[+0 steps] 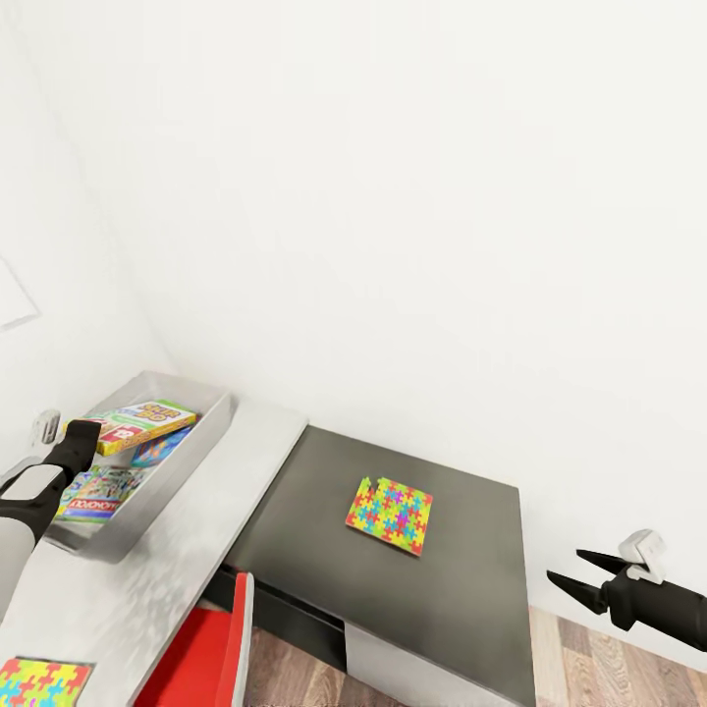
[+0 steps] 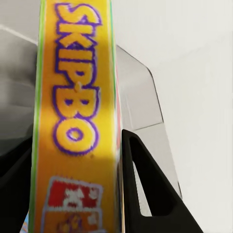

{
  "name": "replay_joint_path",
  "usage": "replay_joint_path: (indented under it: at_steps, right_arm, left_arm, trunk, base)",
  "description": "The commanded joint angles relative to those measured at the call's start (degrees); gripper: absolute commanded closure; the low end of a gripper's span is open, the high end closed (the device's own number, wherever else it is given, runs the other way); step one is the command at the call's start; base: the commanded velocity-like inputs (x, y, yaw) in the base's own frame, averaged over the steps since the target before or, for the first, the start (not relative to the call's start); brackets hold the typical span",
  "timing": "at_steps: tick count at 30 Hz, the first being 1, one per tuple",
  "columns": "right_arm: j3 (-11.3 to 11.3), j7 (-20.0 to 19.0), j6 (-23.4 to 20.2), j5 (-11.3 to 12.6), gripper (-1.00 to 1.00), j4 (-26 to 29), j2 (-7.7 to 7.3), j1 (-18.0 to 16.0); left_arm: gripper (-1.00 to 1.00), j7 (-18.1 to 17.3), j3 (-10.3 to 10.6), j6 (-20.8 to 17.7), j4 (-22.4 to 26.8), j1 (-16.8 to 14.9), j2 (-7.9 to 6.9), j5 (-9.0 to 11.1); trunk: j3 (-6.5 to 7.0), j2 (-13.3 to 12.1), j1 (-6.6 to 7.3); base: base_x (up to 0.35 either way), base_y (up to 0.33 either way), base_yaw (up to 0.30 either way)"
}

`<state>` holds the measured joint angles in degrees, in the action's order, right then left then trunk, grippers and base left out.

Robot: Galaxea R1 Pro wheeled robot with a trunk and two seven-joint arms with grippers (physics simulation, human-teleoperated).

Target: Put all the toys in the child's room - the three board games (two on the bed and one on the table), the two jigsaw puzzles on the table, and the tennis ball on the table - inside the toy box on the table in the child's room.

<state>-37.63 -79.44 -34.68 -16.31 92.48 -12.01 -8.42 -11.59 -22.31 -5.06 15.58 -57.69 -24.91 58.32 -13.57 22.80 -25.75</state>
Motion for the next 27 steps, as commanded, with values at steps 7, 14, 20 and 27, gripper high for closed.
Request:
replay_joint_path:
  at_steps: [7,14,20,27]
  right_arm:
    - [-0.1,-0.5,-0.6,-0.4,-1.00,0.1,-0.03,-0.1]
    - [-0.1,-0.5,-0.6,-0.4,-1.00,0.1,-0.03,-0.1]
    - [-0.1,-0.5,-0.6,-0.4,-1.00,0.1,-0.05,-0.1]
    - [-0.2,-0.5,-0.7,-0.4,-1.00,0.1,0.03,-0.2]
  left_arm:
    - [1.00,-0.3,-0.4,-0.5,0.0,-0.1,-0.01,0.5]
    - [1.00,-0.3,-0.4,-0.5,0.0,-0.1,-0.03,0.5]
    - [-1.00,-0.3,-0.4,-0.5,0.0,0.0,-0.03,0.5]
    - [-1.00,-0.4,-0.4,-1.1,0.1,0.3,-0.04,0.6]
  trunk:
    - [-0.74,0.1,-0.03]
    - [-1.24,0.1,-0.03]
    - [-1.31,0.1,-0.03]
    - [-1.31,0.1,-0.03]
  base:
    - [0.000,0.000,0.000]
    - [0.000,0.000,0.000]
    - [0.000,0.000,0.000]
    - [0.000,0.000,0.000]
